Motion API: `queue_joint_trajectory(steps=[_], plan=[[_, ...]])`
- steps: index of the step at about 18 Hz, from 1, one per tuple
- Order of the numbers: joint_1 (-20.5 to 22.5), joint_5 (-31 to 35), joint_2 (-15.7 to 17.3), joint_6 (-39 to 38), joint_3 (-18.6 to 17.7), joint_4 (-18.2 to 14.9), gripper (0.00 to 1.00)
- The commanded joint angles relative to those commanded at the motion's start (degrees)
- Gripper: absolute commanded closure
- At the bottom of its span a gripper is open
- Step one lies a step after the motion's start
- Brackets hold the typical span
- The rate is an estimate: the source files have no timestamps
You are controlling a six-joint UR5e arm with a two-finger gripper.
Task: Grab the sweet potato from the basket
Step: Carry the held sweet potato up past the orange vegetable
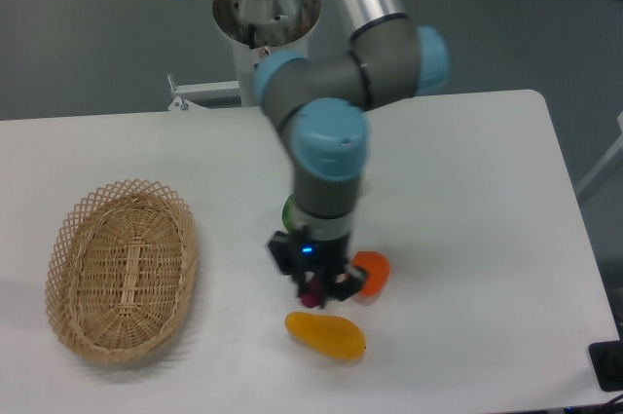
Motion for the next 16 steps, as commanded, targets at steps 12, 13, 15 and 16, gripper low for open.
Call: queue_joint_trajectory(steps=[12, 13, 15, 16], plan=[[12.39, 3.08, -2.64, 22.14, 2.91, -4.76, 0.86], [13.27, 3.34, -2.82, 22.95, 3.0, -4.59, 0.86], [14.33, 3.52, -4.22, 23.13, 4.48, -4.24, 0.87], [14.51, 3.61, -5.01, 23.48, 5.45, -4.23, 0.87]])
